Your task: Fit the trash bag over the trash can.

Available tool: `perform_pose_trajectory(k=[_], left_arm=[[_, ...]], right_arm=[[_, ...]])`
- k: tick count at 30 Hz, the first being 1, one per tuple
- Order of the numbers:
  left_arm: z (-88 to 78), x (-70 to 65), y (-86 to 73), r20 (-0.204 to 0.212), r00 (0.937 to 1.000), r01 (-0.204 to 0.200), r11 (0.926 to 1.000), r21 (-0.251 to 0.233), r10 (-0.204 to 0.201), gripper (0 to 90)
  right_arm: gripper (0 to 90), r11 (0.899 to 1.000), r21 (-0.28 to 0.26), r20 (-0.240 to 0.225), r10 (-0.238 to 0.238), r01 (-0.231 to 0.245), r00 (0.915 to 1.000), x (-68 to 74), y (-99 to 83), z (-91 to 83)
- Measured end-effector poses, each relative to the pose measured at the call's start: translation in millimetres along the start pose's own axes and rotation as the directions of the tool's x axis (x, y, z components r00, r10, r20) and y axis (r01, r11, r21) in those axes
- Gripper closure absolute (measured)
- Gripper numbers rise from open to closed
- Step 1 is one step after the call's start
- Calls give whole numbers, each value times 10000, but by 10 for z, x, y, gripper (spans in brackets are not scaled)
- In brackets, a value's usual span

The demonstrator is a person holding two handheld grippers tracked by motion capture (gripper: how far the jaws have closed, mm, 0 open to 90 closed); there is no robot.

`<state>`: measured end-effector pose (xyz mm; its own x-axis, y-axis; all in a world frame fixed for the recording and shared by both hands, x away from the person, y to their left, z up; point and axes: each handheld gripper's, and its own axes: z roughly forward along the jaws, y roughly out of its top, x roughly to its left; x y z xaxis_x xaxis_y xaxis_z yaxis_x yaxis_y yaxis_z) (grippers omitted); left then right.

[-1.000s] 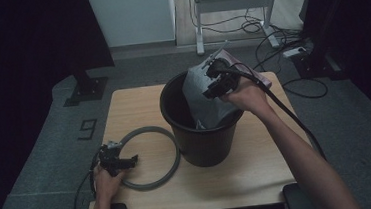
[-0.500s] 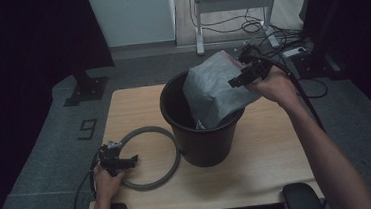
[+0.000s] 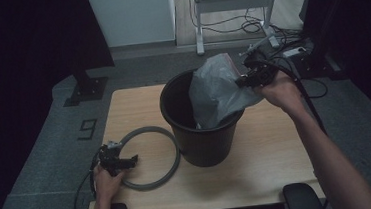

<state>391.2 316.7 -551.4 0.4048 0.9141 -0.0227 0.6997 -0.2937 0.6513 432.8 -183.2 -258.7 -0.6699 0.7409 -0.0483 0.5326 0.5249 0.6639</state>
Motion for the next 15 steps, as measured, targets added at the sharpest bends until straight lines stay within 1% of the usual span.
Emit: perform_pose_trajectory(k=[2, 4, 6, 7, 9, 11, 12, 13, 15], left_arm=[[0, 0, 0, 0, 10000, 2, 10000, -2, -2, 0], [0, 0, 0, 1, 10000, 1, 10000, -2, -1, 0], [0, 0, -1, 2, 10000, 0, 10000, -5, 0, 0], [0, 0, -1, 0, 10000, 0, 10000, -7, 0, 0], [-2, 1, -1, 5, 10000, -1, 10000, 4, 1, 0], [-5, -1, 5, 3, 10000, 13, 10000, 71, -13, 0], [-7, -3, 9, -8, 10000, 26, 9999, 112, -26, 0], [-11, -5, 15, -29, 10000, 48, 9998, 174, -48, 1], [-18, -9, 31, -39, 10000, 50, 9994, 354, -49, 6]], right_arm=[[858, 9999, -115, -214, -36, 34, 9998, 55, 37, 0], [858, 9997, -157, -464, -180, 173, 9988, 145, 77, 37], [856, 9991, -153, -707, -416, 406, 9966, 253, 109, 119], [854, 9990, -106, -839, -444, 437, 9955, 295, 114, 165], [842, 9979, 67, -951, -632, 642, 9935, 358, 114, 262], [814, 9969, 194, -907, -735, 756, 9932, 385, 113, 303], [797, 9972, 128, -929, -726, 741, 9930, 378, 115, 299], [771, 9978, 64, -942, -649, 658, 9934, 366, 118, 280], [687, 9985, -78, -864, -554, 549, 9947, 323, 123, 220]])
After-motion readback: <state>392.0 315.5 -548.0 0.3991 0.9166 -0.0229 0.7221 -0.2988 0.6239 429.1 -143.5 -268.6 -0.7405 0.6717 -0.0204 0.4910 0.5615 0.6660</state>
